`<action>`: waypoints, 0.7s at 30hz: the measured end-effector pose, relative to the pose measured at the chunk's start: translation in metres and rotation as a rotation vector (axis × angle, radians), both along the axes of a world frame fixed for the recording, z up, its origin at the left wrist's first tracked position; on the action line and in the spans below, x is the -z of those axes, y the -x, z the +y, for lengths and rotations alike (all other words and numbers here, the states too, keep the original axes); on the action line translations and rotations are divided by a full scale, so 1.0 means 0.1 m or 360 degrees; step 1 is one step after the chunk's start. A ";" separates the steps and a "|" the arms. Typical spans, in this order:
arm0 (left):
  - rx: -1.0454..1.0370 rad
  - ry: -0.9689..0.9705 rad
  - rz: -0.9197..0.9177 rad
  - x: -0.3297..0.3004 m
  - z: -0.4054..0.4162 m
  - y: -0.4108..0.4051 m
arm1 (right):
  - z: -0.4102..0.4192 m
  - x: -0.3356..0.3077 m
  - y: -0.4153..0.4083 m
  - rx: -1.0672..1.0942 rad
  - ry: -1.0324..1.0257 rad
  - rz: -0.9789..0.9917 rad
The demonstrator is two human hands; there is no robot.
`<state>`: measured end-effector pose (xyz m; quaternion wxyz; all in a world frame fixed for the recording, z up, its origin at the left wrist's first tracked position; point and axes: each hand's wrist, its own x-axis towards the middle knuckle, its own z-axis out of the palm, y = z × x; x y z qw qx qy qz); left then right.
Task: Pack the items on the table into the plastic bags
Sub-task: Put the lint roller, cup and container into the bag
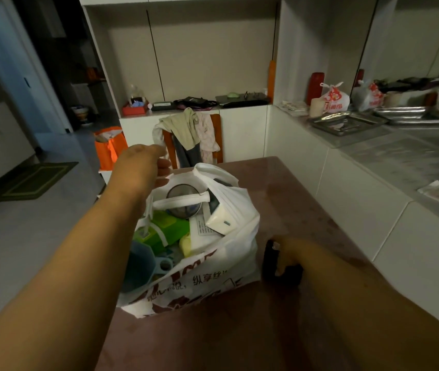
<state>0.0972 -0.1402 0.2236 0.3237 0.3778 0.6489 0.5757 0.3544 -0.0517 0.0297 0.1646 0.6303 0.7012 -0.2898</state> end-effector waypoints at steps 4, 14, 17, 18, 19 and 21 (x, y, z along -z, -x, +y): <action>0.0023 0.0009 -0.0033 0.09 -0.01 -0.03 | -0.03 0.23 -0.10 0.0090 -0.0067 0.0015; 0.0004 0.0063 -0.0072 0.10 -0.01 -0.09 | -0.19 -0.28 -0.26 0.1221 -0.0476 0.1068; 0.0009 0.0051 -0.0089 0.07 -0.05 -0.03 | -0.44 -0.92 -0.26 0.1202 -0.0974 0.1475; 0.0004 0.0052 -0.0087 0.07 -0.06 -0.01 | -0.55 -1.14 -0.19 0.1132 -0.1086 0.1622; -0.0001 0.0053 -0.0089 0.06 -0.07 0.01 | -0.67 -1.34 -0.11 0.1018 -0.1139 0.1775; -0.0007 0.0051 -0.0098 0.04 -0.11 0.07 | -0.89 -1.63 0.13 0.0680 -0.1093 0.1993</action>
